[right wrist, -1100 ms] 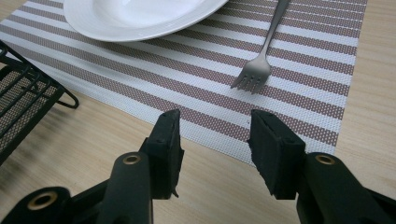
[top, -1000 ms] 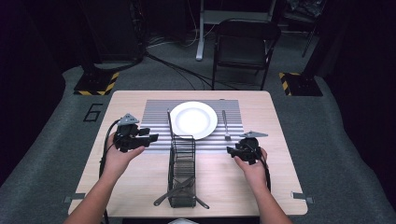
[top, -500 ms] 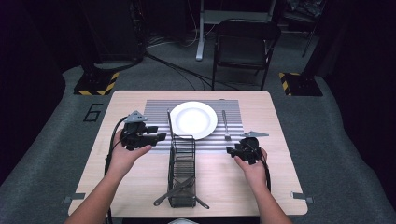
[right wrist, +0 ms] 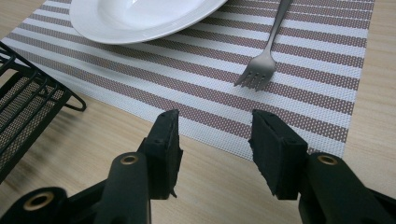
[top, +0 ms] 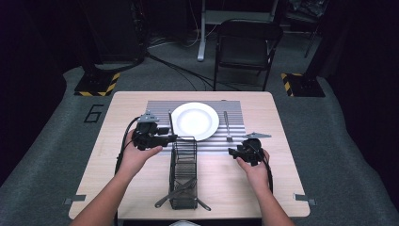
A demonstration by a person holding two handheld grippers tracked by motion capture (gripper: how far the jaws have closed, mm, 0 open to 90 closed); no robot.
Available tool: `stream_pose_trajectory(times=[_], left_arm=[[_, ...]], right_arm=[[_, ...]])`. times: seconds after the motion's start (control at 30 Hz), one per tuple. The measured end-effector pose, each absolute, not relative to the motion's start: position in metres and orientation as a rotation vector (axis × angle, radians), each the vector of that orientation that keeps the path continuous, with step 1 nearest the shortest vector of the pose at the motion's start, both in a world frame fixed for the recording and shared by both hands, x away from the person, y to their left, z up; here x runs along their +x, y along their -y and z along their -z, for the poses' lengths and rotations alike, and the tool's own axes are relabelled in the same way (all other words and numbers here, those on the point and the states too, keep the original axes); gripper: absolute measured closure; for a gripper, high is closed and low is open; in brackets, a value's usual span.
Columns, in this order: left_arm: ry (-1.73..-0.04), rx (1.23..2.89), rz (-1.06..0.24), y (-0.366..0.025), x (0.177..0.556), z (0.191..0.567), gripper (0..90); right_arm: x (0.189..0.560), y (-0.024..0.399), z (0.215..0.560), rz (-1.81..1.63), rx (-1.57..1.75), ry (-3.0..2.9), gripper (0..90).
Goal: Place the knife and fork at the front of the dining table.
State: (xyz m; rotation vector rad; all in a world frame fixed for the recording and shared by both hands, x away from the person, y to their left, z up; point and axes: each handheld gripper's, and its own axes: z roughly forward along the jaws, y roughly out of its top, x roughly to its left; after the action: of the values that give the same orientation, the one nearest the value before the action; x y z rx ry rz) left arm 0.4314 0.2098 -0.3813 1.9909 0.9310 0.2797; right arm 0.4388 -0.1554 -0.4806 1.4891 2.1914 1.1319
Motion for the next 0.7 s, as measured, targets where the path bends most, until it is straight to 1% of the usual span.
stream_pose_trajectory(times=[0.43,0.53,0.57,0.7], left_arm=[[-0.918,1.972,-0.267,-0.2050,0.4398,0.3902,55.3],[-0.918,1.964,-0.269,-0.2037,0.4398,0.3906,58.7],[-0.919,1.963,-0.269,-0.2035,0.4398,0.3905,61.4],[-0.919,1.947,-0.274,-0.2030,0.4398,0.3904,64.7]], right_arm=[[0.4395,0.1564,0.4816,-1.130,1.495,-2.191,52.2],[0.4398,0.1567,0.4817,-1.132,1.490,-2.191,52.2],[0.4399,0.1569,0.4817,-1.133,1.492,-2.189,52.2],[0.4400,0.1574,0.4817,-1.137,1.497,-2.185,52.2]])
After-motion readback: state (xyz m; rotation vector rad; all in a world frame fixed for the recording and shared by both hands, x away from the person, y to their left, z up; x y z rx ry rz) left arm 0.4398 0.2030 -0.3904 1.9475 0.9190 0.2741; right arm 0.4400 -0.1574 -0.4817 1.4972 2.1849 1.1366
